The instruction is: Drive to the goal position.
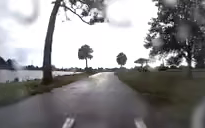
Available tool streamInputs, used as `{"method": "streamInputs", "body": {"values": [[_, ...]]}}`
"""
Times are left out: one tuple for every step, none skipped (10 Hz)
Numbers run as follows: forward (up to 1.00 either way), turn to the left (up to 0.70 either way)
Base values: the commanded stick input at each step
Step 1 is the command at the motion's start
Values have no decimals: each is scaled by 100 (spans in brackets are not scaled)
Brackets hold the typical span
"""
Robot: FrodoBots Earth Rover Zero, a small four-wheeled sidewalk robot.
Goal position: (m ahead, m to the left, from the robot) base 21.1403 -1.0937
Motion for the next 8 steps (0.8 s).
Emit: {"method": "streamInputs", "body": {"values": [[100, 0], [100, -7], [100, -40], [100, -40], [100, -26], [100, 0], [100, 0], [100, 0]]}}
